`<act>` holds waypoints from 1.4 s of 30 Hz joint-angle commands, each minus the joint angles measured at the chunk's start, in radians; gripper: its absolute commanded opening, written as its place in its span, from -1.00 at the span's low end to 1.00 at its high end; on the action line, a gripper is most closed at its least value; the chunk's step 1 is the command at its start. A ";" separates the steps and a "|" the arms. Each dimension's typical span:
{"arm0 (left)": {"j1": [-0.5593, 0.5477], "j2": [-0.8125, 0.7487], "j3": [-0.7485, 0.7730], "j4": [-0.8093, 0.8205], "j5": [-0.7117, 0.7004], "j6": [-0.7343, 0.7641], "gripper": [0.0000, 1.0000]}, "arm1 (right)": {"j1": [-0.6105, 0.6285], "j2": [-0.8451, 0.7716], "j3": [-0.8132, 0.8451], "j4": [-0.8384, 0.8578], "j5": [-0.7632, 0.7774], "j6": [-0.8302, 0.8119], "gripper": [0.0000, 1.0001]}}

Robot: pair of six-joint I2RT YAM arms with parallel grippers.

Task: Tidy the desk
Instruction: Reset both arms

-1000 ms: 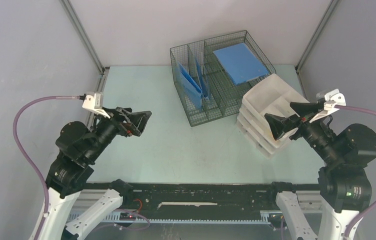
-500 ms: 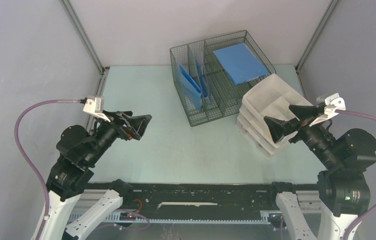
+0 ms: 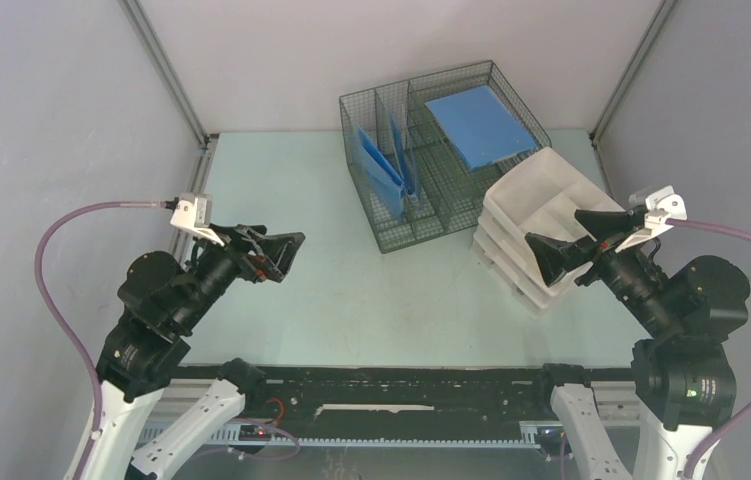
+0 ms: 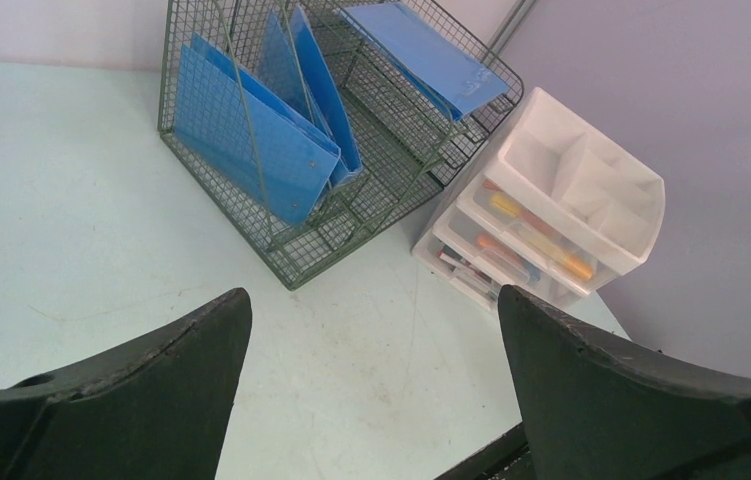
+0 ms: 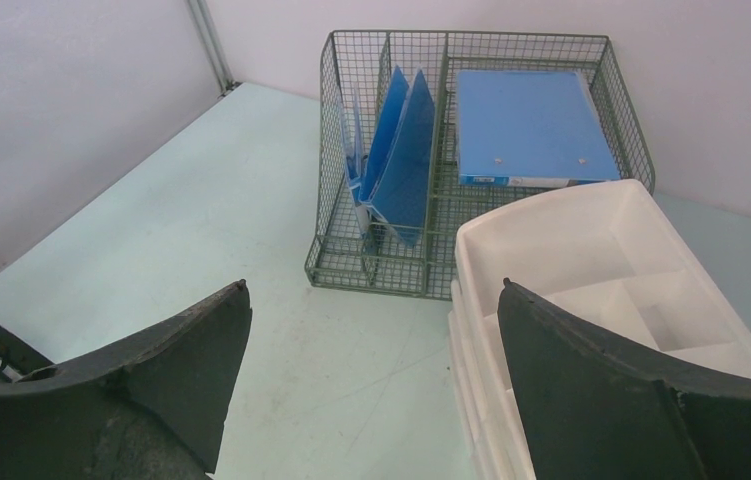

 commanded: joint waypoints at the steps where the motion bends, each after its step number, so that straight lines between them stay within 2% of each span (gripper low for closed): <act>1: 0.009 -0.007 -0.012 0.013 0.008 0.019 1.00 | -0.005 0.001 -0.001 0.038 -0.011 0.011 0.99; 42: 0.009 -0.011 -0.042 0.024 -0.008 0.025 1.00 | -0.005 -0.007 -0.023 0.044 0.014 0.004 0.99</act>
